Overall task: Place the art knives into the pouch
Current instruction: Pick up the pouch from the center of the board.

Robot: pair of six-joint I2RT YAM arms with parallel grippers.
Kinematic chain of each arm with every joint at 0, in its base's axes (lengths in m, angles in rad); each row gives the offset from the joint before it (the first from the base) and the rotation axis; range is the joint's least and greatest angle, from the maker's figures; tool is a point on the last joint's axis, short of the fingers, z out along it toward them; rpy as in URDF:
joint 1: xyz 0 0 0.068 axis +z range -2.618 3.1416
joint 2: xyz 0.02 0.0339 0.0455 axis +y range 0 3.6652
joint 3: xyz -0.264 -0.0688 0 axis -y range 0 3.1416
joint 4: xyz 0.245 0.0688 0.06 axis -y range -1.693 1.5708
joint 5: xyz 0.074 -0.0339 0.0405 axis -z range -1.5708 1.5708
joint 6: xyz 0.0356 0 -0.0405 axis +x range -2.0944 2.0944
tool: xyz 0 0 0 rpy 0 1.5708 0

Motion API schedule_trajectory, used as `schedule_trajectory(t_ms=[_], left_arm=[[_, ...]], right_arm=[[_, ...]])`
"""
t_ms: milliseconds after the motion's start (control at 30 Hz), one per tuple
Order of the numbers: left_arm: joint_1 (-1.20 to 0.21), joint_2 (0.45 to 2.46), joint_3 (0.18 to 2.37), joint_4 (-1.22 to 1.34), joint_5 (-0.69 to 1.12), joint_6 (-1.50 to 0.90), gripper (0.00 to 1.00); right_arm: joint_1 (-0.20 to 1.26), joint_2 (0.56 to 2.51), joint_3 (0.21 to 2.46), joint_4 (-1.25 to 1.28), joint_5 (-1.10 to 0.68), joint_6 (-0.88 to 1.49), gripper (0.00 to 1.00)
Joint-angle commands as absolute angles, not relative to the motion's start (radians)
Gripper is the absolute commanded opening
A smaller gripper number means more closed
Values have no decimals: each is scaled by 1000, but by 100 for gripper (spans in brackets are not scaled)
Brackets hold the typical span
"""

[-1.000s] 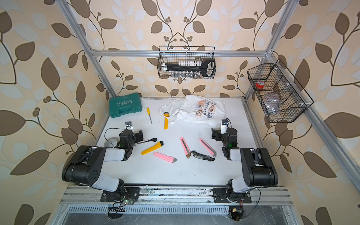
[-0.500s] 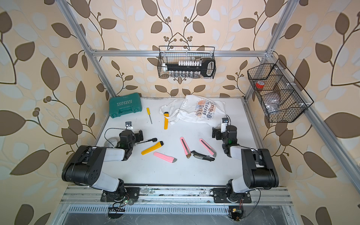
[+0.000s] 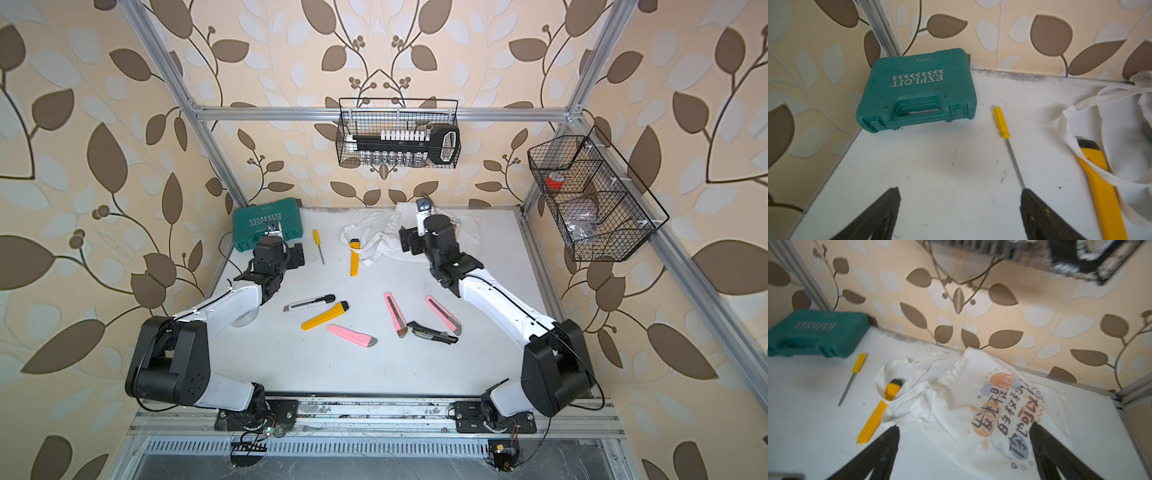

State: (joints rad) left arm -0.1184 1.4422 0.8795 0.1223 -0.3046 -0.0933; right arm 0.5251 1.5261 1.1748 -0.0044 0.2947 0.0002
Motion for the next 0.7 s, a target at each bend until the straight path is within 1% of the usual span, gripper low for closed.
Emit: schedule_trajectory(t_ms=[0, 167, 267, 367, 467, 667], left_arm=[[-132, 1424, 1004, -169, -245, -261, 92], [-147, 1430, 1067, -302, -160, -421, 92], [-149, 1410, 1070, -360, -110, -498, 92], [-160, 1366, 1035, -398, -79, -564, 88], [-195, 1304, 975, -388, -84, -601, 88], [-283, 1238, 943, -400, -129, -613, 87]], right_arm=[[615, 1637, 1227, -146, 349, -71, 100], [699, 1830, 1327, -153, 352, -151, 100], [704, 1955, 1428, -172, 339, -223, 100], [704, 2065, 1549, -200, 315, -265, 99], [704, 2164, 1667, -232, 300, -301, 96], [704, 2304, 1863, -298, 243, -336, 93]])
